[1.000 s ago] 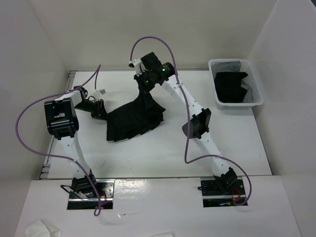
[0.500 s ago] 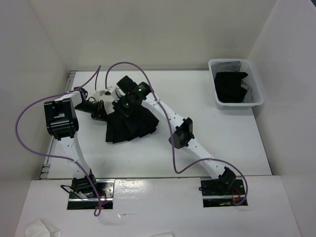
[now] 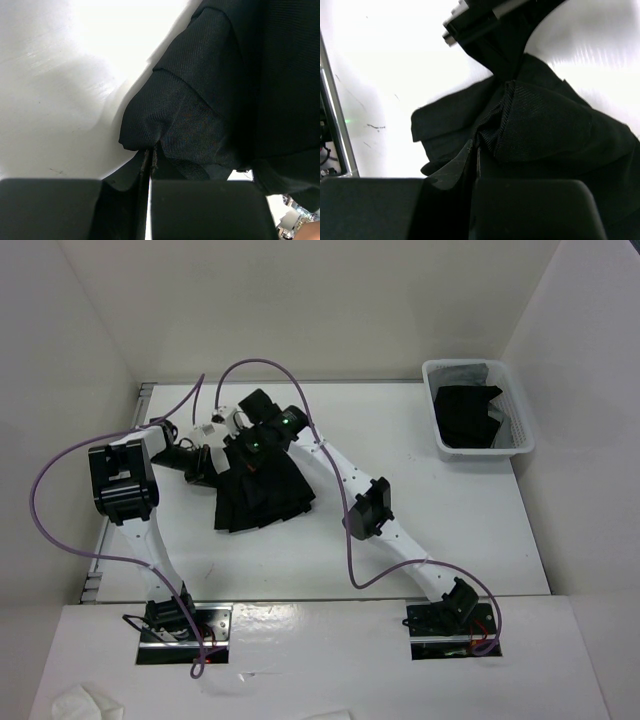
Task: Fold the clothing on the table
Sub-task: Fold the skirt
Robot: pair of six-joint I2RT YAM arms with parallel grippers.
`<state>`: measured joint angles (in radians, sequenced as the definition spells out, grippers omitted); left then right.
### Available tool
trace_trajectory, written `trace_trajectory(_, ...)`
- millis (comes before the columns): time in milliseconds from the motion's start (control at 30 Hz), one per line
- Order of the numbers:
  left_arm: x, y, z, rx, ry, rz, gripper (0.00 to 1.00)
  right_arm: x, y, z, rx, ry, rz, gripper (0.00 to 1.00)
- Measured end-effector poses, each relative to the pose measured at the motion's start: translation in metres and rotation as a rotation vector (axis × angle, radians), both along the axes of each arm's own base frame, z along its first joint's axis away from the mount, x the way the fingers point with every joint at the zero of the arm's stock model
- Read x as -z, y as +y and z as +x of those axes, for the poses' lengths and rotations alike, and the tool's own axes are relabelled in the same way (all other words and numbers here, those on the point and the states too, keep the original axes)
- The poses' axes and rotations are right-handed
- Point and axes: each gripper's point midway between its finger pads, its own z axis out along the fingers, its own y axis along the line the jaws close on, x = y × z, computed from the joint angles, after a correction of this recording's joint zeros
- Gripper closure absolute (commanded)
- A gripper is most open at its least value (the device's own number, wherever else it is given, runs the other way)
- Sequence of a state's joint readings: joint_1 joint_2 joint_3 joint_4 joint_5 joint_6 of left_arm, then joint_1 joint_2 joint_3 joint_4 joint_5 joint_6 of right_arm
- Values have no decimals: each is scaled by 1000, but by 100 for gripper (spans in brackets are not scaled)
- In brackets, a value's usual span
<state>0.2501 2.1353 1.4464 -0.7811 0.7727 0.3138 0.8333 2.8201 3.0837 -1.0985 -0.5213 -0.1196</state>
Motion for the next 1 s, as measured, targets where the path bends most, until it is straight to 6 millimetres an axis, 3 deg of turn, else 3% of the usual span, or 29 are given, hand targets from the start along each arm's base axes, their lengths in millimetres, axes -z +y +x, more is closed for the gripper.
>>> trace_trajectory(133,0,0,0,0,0,-1,100,-5,6,0,-4,3,33,88)
trace_trajectory(233,0,0,0,0,0,-3,100,-8,10,-3,-13,15,53,58)
trace_trajectory(267,0,0,0,0,0,-3,100,-9,11,-4,-17,17,58,37)
trace_trajectory(367,0,-1,0,1,-1,-4,100,-13,17,-11,-38,22,79,29)
trace_trajectory(467,-1,-1,0,1,-2,-6,96,-15,23,-20,-68,29,93,27)
trace_trajectory(500,-1,-1,0,2,-3,-6,77,-15,25,-23,-76,33,96,27)
trace_trajectory(667,-17,1,-3,-4,-19,-15,16,-21,26,-28,-91,11,91,23)
trace_trajectory(733,-32,10,-2,-25,-39,-2,1,-32,20,-25,-77,-15,82,22)
trace_trajectory(833,-71,42,9,-88,-130,60,1,-68,2,-15,-31,-75,76,19)
trace_trajectory(933,-133,84,19,-175,-288,183,1,-122,-33,4,52,-161,89,18)
trace_trajectory(1000,-184,109,16,-244,-407,293,1,-168,-70,19,138,-233,104,18)
